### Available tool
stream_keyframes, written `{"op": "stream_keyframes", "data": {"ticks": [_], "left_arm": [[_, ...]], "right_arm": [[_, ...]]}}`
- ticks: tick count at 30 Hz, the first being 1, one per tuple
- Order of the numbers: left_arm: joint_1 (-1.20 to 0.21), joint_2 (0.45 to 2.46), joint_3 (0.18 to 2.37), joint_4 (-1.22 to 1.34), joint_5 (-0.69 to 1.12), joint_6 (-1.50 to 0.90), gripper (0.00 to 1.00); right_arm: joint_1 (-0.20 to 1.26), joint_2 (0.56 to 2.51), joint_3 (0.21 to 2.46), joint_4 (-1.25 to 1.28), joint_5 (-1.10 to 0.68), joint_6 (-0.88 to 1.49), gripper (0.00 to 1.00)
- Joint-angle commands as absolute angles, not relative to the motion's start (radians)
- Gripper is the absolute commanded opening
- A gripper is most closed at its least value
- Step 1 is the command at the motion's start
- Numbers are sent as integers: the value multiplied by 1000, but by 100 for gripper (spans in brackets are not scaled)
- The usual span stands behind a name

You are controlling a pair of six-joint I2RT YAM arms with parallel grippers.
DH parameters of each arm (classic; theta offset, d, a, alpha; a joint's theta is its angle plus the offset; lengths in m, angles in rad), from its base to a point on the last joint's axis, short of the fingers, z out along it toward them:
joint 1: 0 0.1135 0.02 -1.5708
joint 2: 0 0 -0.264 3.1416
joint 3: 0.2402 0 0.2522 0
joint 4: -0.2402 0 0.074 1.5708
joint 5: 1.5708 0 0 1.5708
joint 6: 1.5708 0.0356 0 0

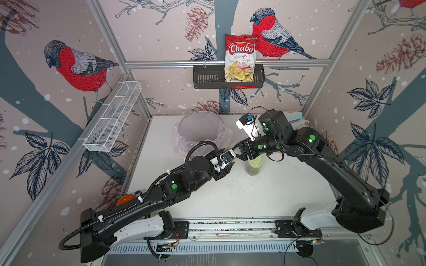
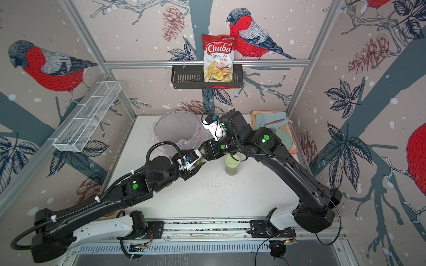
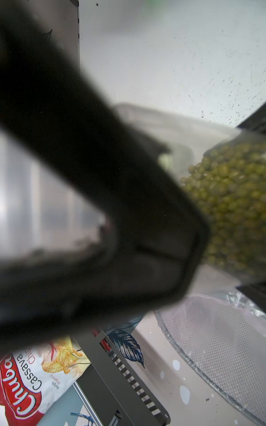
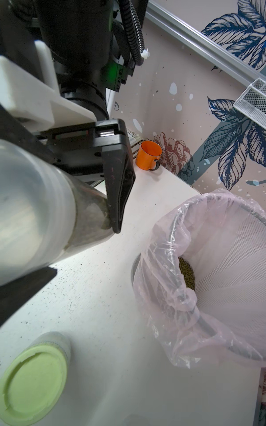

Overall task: Empty moldy mung beans from jars
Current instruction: Open the lid of the jar.

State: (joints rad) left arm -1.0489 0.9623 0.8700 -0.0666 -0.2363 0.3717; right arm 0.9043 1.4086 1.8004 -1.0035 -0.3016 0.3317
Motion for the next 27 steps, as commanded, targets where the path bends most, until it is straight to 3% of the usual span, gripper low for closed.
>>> {"op": "stream_keyframes", "data": {"ticks": [1, 27], "left_arm": [[-1048, 959, 868, -3, -220, 385, 23], [-1028, 958, 862, 26, -209, 371, 21]], "right_arm": [[912, 1404, 1799, -969, -292, 330, 73], [951, 1392, 1792, -929, -277, 350, 91]]}}
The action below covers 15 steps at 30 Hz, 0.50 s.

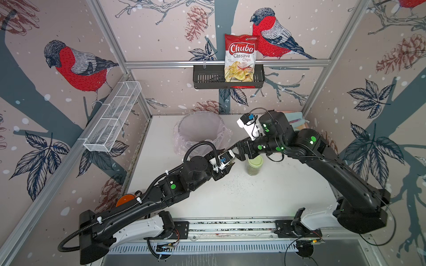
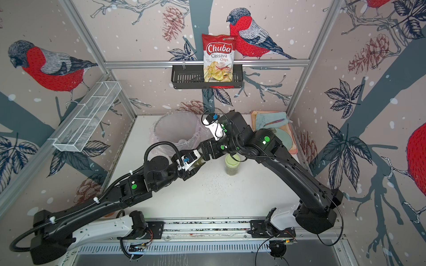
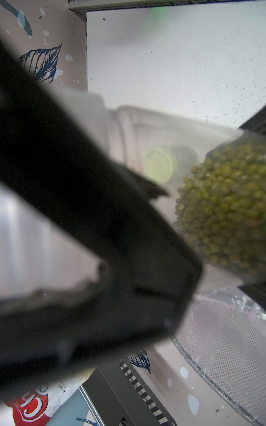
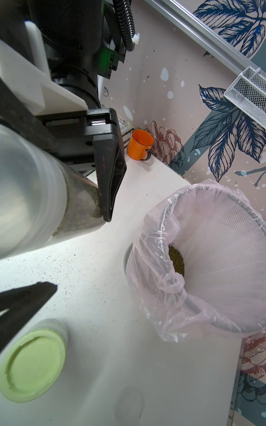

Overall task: Empty moldy mung beans from jars
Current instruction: Open the lid of the jar.

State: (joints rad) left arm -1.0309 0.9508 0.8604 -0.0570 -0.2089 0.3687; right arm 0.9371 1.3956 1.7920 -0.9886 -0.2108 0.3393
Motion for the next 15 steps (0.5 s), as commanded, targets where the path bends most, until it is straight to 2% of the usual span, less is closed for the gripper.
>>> {"op": "stream_keyframes", "data": {"ticks": [1, 15], "left_arm": [[-1026, 959, 862, 26, -209, 371, 21], [-1025, 970, 867, 20, -240, 380, 21]], "right_arm": [[951, 1390, 1792, -925, -270, 357, 91], [951, 1402, 1781, -876, -303, 397, 84]]}}
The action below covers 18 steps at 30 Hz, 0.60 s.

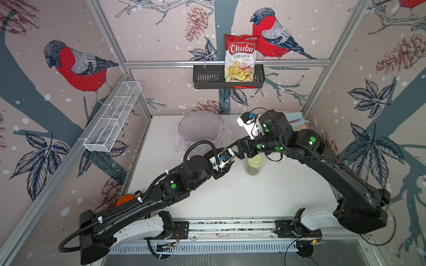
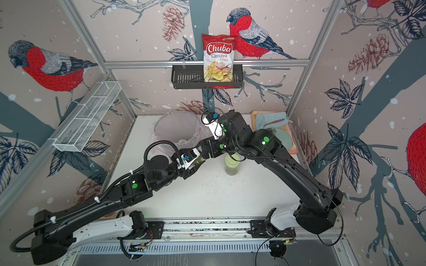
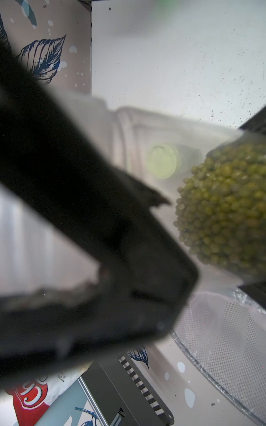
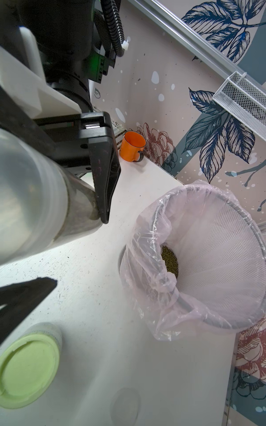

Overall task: Empty moldy mung beans from jars
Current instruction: Open the lid of the jar.

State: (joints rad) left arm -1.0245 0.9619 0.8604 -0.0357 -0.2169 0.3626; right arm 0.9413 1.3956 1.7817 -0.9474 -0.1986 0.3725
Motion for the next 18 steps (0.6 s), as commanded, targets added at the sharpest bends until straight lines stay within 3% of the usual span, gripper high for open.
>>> {"op": "stream_keyframes", "data": {"ticks": [1, 18], "left_arm": [[-1025, 971, 867, 20, -245, 380, 21], [-1026, 953, 868, 57, -248, 387, 37]], "right_arm": [[951, 1403, 1781, -876, -308, 398, 82], [914, 1404, 1758, -874, -371, 398, 67]]}}
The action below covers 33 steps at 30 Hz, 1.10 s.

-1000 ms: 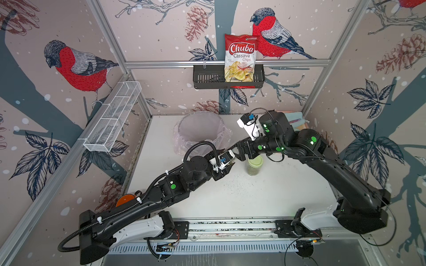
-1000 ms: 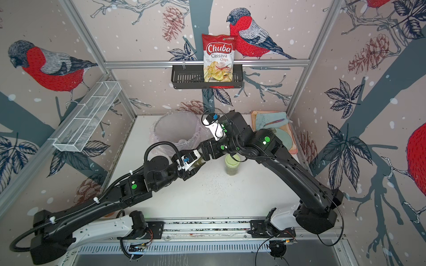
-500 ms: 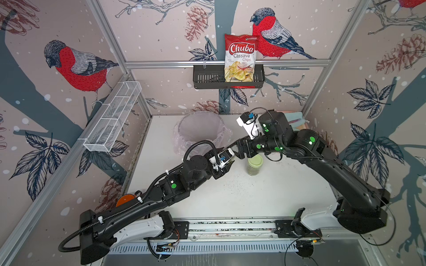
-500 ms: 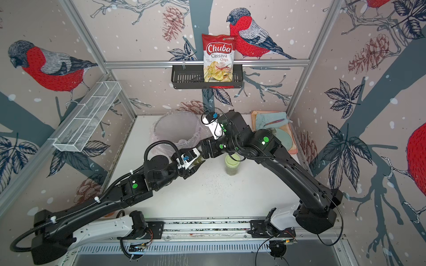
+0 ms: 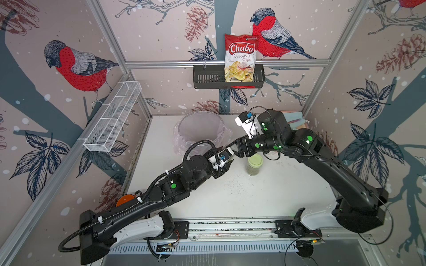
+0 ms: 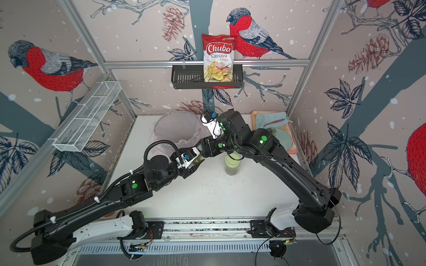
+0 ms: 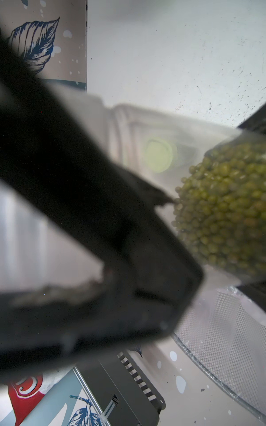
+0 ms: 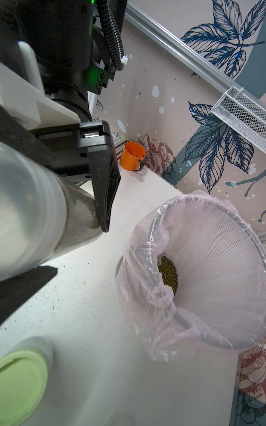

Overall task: Empty moldy mung beans from jars
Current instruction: Open the lid of the jar.

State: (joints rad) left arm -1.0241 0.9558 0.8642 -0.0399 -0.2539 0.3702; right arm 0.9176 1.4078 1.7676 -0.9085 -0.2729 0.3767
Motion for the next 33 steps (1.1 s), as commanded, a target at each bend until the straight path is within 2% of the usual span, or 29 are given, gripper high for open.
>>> {"op": "stream_keyframes", "data": {"ticks": [1, 9, 14, 22, 33], "left_arm": [[-1023, 952, 868, 58, -247, 390, 40], [-1019, 953, 867, 66, -239, 394, 51], [-1016, 943, 860, 79, -231, 393, 68], [-1014, 922, 845, 94, -214, 395, 71], [-1010, 923, 844, 81, -210, 399, 57]], "right_arm": [[911, 1400, 1750, -868, -387, 399, 66], [885, 1391, 1731, -862, -462, 399, 59], [880, 1387, 1726, -865, -468, 397, 58], [861, 1374, 1700, -855, -477, 396, 57], [844, 1366, 1695, -846, -504, 399, 56]]}}
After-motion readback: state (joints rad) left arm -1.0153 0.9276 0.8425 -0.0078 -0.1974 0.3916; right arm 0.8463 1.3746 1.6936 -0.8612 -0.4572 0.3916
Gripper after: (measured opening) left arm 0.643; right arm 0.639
